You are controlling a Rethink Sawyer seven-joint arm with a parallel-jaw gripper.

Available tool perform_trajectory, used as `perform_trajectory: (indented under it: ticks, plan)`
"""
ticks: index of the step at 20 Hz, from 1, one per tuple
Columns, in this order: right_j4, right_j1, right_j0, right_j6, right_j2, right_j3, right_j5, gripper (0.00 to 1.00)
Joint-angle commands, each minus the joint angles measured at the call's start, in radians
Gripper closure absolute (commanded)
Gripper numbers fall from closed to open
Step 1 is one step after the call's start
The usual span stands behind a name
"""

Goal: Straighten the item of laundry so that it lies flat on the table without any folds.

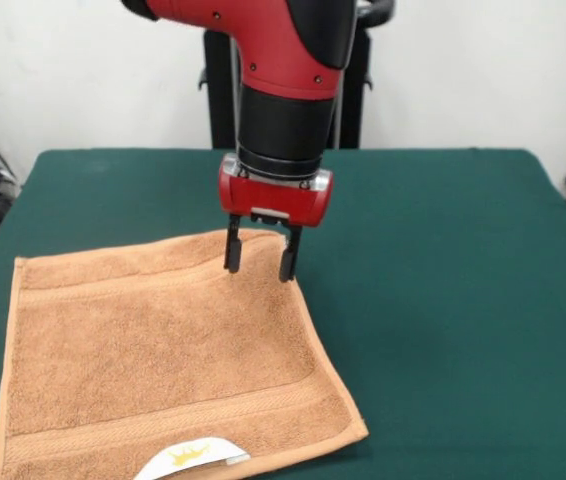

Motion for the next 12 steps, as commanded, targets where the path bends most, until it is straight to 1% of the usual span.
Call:
perform_trajectory:
  ticks: [1,6,12]
  plan:
    - [-0.033,0.026,0.029,0.098,0.099,0.062,0.001,0.0]
    - [-0.018,0.017,0.053,0.115,0.078,0.055,0.026,0.0]
    - [0.0,-0.028,0.078,0.133,0.063,0.084,0.072,0.0]
